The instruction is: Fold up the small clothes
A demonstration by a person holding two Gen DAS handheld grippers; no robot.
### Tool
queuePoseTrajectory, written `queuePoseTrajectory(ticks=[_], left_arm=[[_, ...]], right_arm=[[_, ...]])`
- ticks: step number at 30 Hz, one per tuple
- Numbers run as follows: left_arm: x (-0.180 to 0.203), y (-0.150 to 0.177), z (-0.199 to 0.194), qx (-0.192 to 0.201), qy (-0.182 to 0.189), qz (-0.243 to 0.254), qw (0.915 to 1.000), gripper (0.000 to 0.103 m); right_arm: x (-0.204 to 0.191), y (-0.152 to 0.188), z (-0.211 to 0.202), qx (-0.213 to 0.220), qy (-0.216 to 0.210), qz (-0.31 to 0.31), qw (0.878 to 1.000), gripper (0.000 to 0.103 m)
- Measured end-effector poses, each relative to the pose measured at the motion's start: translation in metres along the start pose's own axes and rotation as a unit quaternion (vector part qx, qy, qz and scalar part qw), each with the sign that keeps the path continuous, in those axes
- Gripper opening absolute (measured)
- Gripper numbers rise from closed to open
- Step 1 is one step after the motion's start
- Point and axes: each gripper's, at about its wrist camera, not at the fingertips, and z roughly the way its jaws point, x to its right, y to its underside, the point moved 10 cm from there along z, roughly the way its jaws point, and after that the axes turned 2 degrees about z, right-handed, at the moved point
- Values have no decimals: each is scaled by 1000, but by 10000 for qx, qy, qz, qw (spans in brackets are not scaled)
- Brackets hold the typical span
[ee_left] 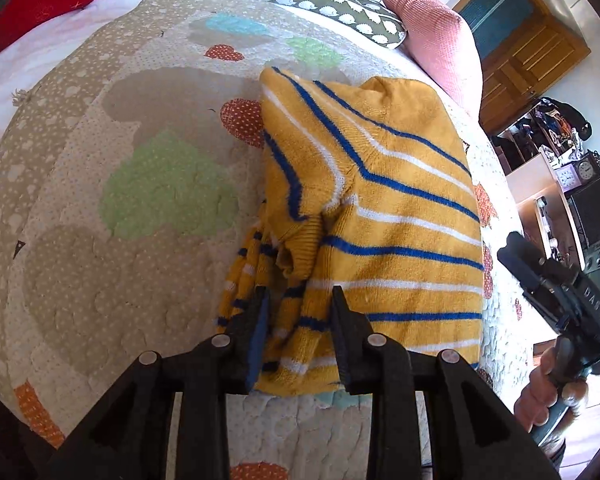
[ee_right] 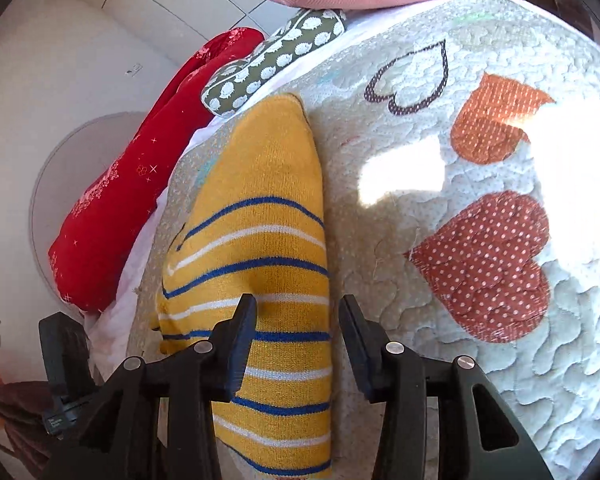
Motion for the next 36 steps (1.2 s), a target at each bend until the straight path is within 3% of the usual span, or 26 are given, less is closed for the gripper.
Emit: queuePoseTrajectory(ticks=[2,4,8,15,18,24,27,31,36], left_arm=[[-4,5,-17,175,-292,153,9993,29],[-6,9,-36,440,-596,307,9968,29],[-8,16,-73,968,-1026,451,9890,41],[-18,24,-115,1453,-1474,556,9768,51],[-26,24,-126,1589,-1604,570,9725,52],[-31,26,-141,1771,-1565,500,9704,54],[-32,27,-148,1849,-1566,474,9690,57],[-35,30,-159,2012,-1623,440,9650,62],[-39,30,-166,2129,-1664,433,9618,66]], right_arm=[[-14,-16,-18,337,51,-326,9989,47],[-32,-26,-21,378,-36,-516,9979,47],[-57,-29,13,86,-47,-639,9979,47],[-52,-14,94,-489,752,-719,9934,47],[-58,-16,86,-399,932,-935,9904,47],[-108,-20,57,278,826,-1477,9852,47],[-131,-3,78,66,867,-1891,9781,47],[-128,30,124,-555,998,-1884,9754,47],[-126,33,116,-372,817,-1798,9796,47]])
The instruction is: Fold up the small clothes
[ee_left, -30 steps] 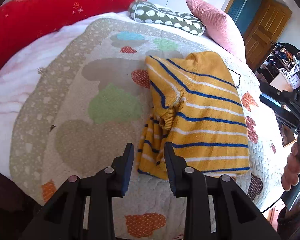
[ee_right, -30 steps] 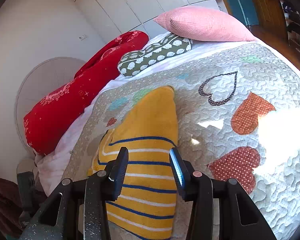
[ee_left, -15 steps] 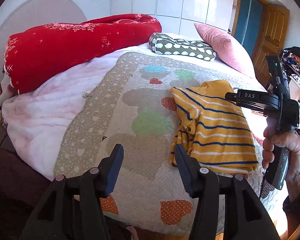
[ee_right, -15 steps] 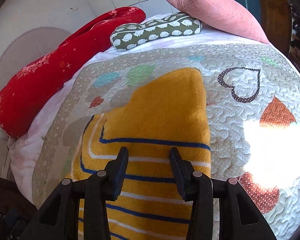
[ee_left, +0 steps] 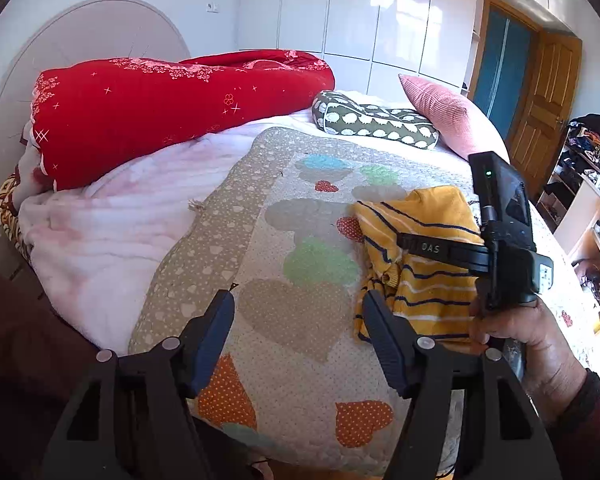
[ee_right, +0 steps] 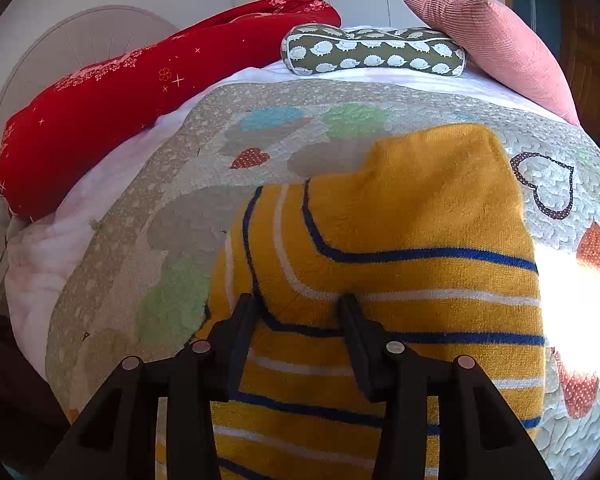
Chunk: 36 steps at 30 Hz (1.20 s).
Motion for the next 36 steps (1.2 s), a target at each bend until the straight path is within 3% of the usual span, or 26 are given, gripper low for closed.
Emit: queuePoseTrajectory(ticks=[5,8,13,18,28,36], left_arm=[[4,2,3,-25,55,-36,10000,66],[11,2,3,-8,78,10,10000,66],[25,3,-1,32,67,196,9998,66],[37,4,-4,53,-3,317,9995,70],[79,12,-3,-75,114,731,9972,71],[105,21,4,-256,278,1004,9942,73]], right_arm=[[8,20,-58,489,-358,155,9980,47],[21,51,-79,597,-291,186,9976,47],[42,116,-72,181,-147,299,9993,47],[52,149,-83,120,-279,527,9981,47],[79,150,-122,592,-129,785,9951,49],[98,154,-126,572,71,923,9941,53]])
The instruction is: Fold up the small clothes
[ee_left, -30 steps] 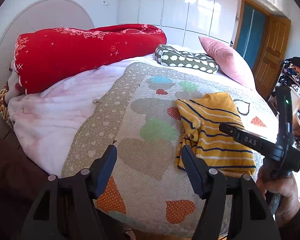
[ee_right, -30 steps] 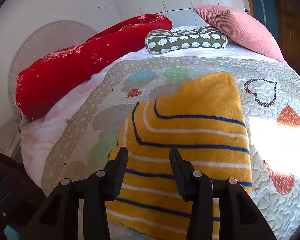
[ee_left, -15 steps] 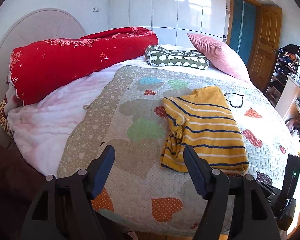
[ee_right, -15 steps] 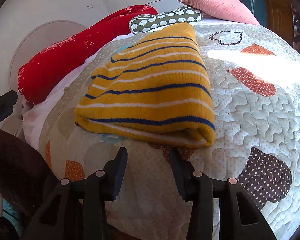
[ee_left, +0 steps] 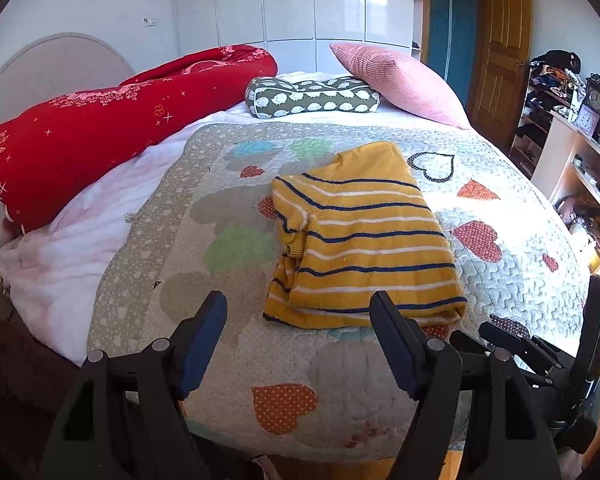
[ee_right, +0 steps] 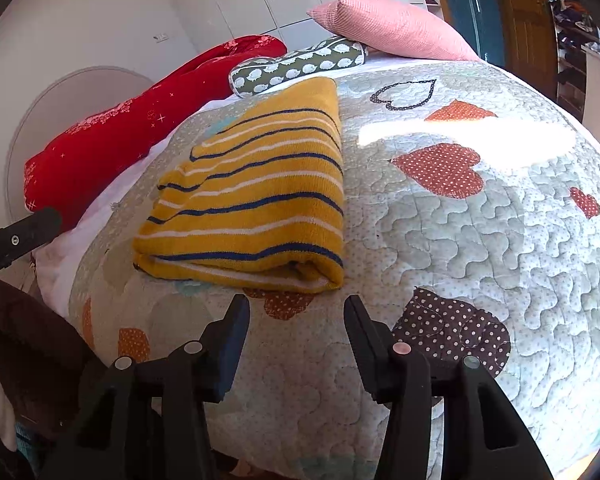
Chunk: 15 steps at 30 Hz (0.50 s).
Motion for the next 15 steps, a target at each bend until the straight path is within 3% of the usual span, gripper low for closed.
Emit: queuePoseTrajectory(ticks=[15], left_arm=[[9,6,13,-182,77,57,9998,73]], right_arm=[[12,3,5,-57,140,95,9998,57]])
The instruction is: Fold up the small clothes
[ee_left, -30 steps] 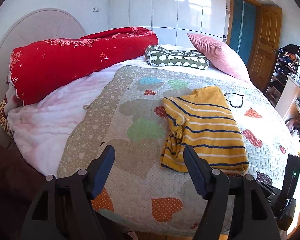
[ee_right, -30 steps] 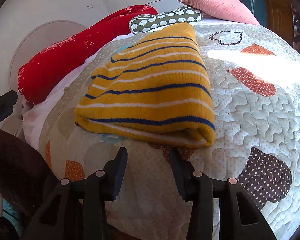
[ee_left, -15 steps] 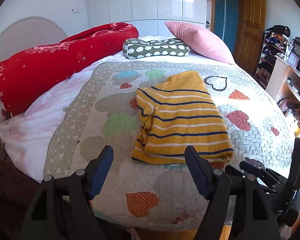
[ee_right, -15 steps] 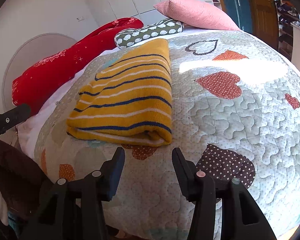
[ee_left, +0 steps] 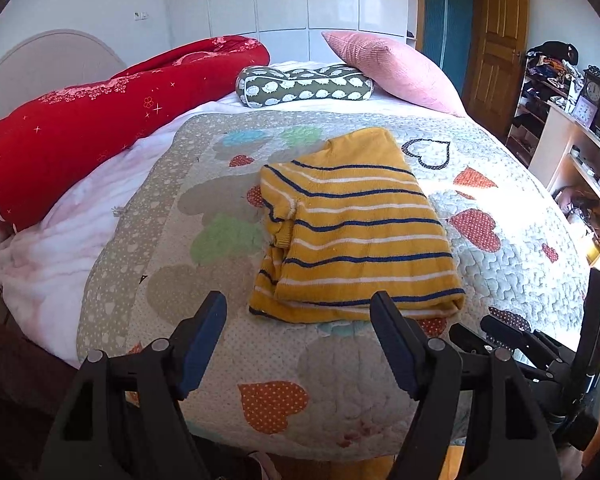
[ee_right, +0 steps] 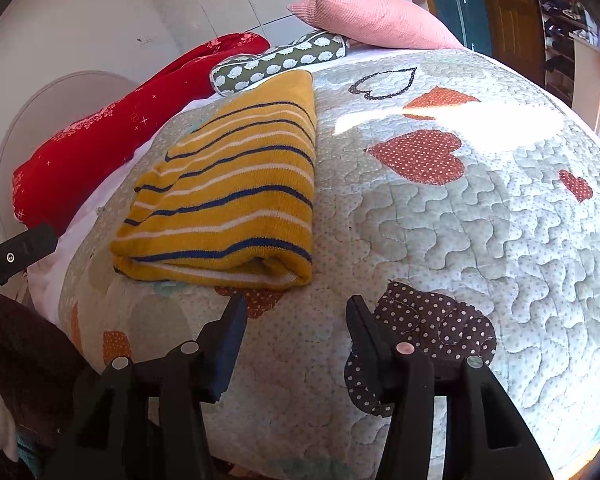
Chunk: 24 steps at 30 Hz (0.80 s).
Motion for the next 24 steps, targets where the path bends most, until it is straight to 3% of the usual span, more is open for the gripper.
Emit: queuePoseTrajectory(ticks=[24], left_arm=[[-10,5,0,87,-194,-40,9998,74]], right_arm=[[-7,5,5,-33,168,-115,9998,61]])
